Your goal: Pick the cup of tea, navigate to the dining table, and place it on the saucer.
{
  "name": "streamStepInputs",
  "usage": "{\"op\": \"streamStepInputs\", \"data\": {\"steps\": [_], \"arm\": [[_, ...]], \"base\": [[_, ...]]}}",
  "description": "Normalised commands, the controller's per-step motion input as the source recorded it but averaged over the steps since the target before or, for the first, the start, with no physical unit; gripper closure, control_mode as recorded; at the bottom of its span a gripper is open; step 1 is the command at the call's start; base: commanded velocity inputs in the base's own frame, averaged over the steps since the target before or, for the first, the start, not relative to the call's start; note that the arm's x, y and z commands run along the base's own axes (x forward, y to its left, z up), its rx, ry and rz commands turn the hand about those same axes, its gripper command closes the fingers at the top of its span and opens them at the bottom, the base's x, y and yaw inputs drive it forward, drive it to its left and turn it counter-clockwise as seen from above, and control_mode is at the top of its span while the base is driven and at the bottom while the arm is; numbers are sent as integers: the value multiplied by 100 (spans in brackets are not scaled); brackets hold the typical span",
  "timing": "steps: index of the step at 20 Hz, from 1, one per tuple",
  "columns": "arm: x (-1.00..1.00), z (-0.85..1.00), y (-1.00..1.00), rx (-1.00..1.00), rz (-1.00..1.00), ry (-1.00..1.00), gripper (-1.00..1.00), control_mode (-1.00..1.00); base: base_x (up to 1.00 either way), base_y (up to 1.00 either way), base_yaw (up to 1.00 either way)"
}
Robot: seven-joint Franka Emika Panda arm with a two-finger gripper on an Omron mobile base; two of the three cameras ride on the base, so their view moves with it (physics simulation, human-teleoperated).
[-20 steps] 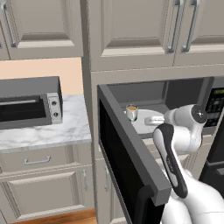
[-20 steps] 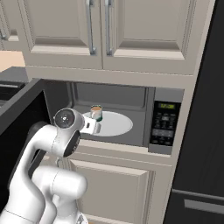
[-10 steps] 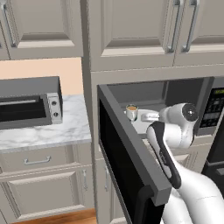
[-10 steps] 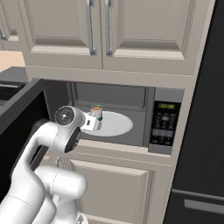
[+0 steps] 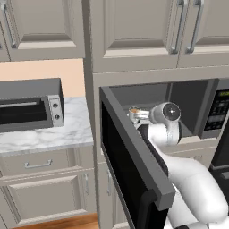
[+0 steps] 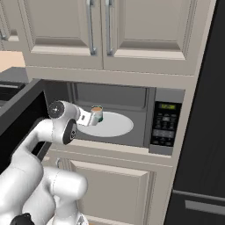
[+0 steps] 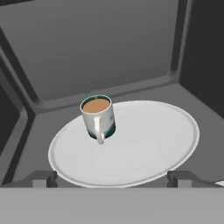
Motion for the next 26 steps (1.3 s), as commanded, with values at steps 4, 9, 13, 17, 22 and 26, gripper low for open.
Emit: {"op": "streamStepInputs", "data": {"steps": [4,9,13,17,22,26], "arm": [[25,-14,23,-10,-7,0,-100,-100],[7,-23,10,-16,0,2,-100,-100],[0,-19,4,-17,0,0,-100,-100],[12,-4,3,-5,0,-1,-100,-100],[0,0,2,-4,3,-2,-100,-100],[6,-5,8,0,0,-1,-100,-100]], "base": [[0,0,0],[0,0,0],[0,0,0],[0,0,0],[0,0,0],[0,0,0]]}}
